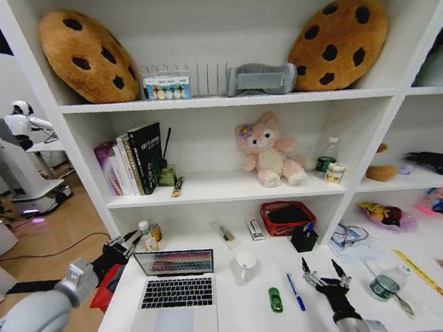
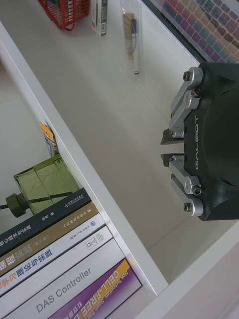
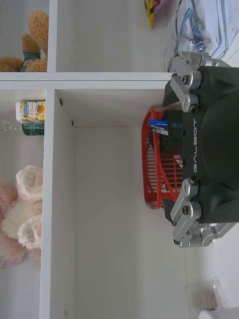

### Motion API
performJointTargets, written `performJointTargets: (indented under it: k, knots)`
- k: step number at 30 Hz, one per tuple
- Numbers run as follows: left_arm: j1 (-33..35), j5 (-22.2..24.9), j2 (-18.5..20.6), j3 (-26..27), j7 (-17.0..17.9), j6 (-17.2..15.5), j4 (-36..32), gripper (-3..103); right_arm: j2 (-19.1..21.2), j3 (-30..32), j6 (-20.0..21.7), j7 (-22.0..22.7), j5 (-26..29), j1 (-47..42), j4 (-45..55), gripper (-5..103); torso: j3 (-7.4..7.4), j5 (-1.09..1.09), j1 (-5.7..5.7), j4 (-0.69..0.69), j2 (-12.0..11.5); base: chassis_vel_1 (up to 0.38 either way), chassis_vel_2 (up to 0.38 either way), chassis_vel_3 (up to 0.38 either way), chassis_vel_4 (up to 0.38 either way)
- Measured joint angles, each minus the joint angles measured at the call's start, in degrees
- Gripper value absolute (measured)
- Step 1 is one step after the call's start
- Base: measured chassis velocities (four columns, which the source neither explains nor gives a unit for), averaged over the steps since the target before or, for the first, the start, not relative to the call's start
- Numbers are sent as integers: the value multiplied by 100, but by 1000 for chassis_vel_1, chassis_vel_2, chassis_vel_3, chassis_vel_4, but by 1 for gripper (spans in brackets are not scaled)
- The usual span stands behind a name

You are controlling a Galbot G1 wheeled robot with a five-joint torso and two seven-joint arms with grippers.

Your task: Organize the objects on the table.

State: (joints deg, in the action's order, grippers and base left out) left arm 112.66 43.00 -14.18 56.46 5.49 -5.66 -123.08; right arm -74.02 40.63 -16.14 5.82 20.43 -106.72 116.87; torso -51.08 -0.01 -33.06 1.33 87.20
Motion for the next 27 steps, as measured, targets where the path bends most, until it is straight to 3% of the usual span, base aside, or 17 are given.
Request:
performJointTargets:
  k: [4,13,17,18,20,21,24,25,27]
  knots:
    - [148,51,292,-73,-102,64,107,1,-110,-2,-1,8,-123,-60,33,100,0,0,0,-2,0,0,0,0,0]
    - [444,-522,100,-443,-33,86,-414,0,-95,-22,15,61,-104,-3,58,100,0,0,0,-1,0,0,0,0,0]
    - [1042,-892,-578,-235,24,127,-988,0,-21,-70,58,104,-29,69,2,100,0,1,0,-1,0,0,0,0,0]
    - [1042,-892,-578,-235,24,127,-988,0,-21,-70,58,104,-29,69,2,100,0,1,0,-1,0,0,0,0,0]
    - [1597,-1298,-1063,-115,-45,312,-1118,0,17,-153,86,114,-30,126,-36,100,1,2,2,0,0,0,0,0,0]
    - [1597,-1298,-1063,-115,-45,312,-1118,0,17,-153,86,114,-30,126,-36,100,1,2,2,0,0,0,0,0,0]
    - [2295,-2151,-1948,-216,-250,805,-999,0,72,-294,147,149,-46,266,-96,100,1,2,2,-4,0,0,0,0,0]
    - [2295,-2151,-1948,-216,-250,805,-999,0,72,-294,147,149,-46,266,-96,100,1,2,2,-4,0,0,0,0,0]
    - [2380,-2572,-2408,-446,-351,1043,-748,0,94,-343,169,161,-53,322,-106,100,1,2,2,-4,0,0,0,0,0]
